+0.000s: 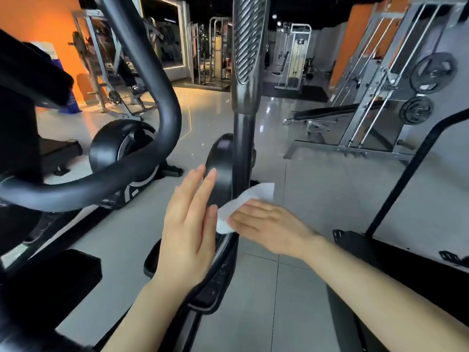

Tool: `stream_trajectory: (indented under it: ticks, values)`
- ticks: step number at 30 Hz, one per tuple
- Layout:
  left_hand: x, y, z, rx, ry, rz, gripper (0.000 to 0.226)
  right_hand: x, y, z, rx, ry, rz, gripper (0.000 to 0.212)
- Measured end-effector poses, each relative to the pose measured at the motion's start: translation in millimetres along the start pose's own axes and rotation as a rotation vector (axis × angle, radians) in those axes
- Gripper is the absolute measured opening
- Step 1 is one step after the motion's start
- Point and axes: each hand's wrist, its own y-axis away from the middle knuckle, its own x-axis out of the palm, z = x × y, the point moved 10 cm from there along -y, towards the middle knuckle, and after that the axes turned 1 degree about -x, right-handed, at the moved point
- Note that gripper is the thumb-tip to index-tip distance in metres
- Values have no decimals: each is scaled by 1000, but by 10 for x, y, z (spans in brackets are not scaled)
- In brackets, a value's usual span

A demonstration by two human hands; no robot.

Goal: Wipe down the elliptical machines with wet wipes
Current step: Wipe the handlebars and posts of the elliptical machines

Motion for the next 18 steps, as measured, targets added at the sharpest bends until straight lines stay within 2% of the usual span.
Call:
stream_trajectory:
  ticks: [5,8,11,14,18]
  values:
    - [263,-108,-7,-52,23,-60,50,-750,-336,-744,-2,144,-419,33]
    - [312,-367,-112,-28,-43,-152,48,-807,-352,-872,-44,63,-597,29]
    - [354,-534,-180,-64,-52,-289,45,-461,-162,-793,-153,-164,-670,26]
    - [449,-509,-123,-184,17,-379,48,-156,-59,-753,-275,-333,-714,29]
    - [345,-559,-89,-241,-8,-433,44,-151,-124,-810,-390,-364,-852,25]
